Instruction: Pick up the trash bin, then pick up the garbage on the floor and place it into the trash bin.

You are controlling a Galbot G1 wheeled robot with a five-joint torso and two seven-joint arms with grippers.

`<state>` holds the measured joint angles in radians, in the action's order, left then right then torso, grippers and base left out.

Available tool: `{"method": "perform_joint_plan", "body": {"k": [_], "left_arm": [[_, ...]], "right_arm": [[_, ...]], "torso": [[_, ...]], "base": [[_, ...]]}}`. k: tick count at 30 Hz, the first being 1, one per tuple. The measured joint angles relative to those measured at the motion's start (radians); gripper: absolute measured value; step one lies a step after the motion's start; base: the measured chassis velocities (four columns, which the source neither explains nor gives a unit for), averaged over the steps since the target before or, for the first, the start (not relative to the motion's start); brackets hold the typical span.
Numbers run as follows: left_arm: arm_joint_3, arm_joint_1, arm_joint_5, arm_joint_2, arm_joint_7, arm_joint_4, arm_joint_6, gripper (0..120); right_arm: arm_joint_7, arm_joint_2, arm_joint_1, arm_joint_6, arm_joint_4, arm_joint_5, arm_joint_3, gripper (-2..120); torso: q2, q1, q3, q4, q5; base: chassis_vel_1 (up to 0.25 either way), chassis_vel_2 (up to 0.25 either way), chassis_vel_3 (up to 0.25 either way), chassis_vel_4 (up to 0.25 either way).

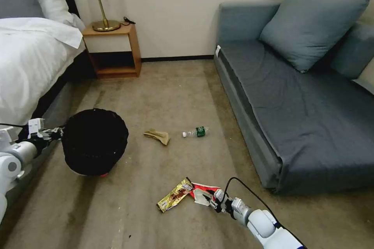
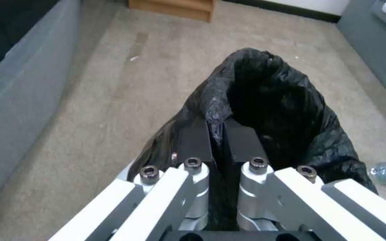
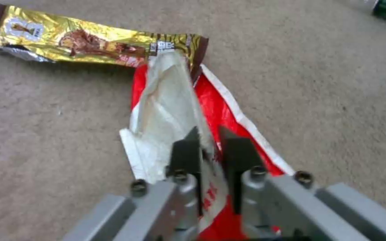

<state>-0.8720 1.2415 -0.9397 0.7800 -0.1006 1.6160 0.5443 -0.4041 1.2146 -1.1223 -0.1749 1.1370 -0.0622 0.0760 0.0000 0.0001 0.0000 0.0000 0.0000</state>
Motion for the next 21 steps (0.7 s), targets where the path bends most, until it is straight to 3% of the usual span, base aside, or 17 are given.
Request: {"method": "perform_joint_plan", "body": {"k": [2, 8, 12, 17, 21], "left_arm": [[0.000, -0.001, 0.000, 0.000, 0.000, 0.000, 0.000, 4], [-0.001, -0.002, 0.000, 0.004, -0.002, -0.001, 0.000, 4], [-0.004, 0.000, 0.001, 0.011, -0.004, -0.002, 0.000, 4], [-0.007, 0.010, 0.006, 0.019, -0.004, 0.011, 0.000, 4], [-0.013, 0.020, 0.008, 0.022, -0.004, 0.029, 0.000, 4]], "right_arm": [[0.003, -0.003, -0.001, -0.002, 0.001, 0.001, -0.003, 0], [0.022, -0.035, -0.023, 0.001, 0.088, 0.080, -0.005, 0], [0.076, -0.087, -0.001, 0.089, 0.330, 0.263, -0.039, 0], [0.160, -0.097, 0.129, 0.210, 0.479, 0.415, -0.160, 0], [0.211, -0.076, 0.238, 0.275, 0.513, 0.485, -0.260, 0]], "torso": [[0.000, 0.000, 0.000, 0.0001, 0.0000], [0.000, 0.000, 0.000, -0.0002, 0.0000], [0.000, 0.000, 0.000, -0.0002, -0.0001], [0.000, 0.000, 0.000, 0.0001, -0.0003], [0.000, 0.000, 0.000, 0.0001, -0.0003]], "base": [[0.000, 0.000, 0.000, 0.000], [0.000, 0.000, 0.000, 0.000], [0.000, 0.000, 0.000, 0.000], [0.000, 0.000, 0.000, 0.000], [0.000, 0.000, 0.000, 0.000]]}}
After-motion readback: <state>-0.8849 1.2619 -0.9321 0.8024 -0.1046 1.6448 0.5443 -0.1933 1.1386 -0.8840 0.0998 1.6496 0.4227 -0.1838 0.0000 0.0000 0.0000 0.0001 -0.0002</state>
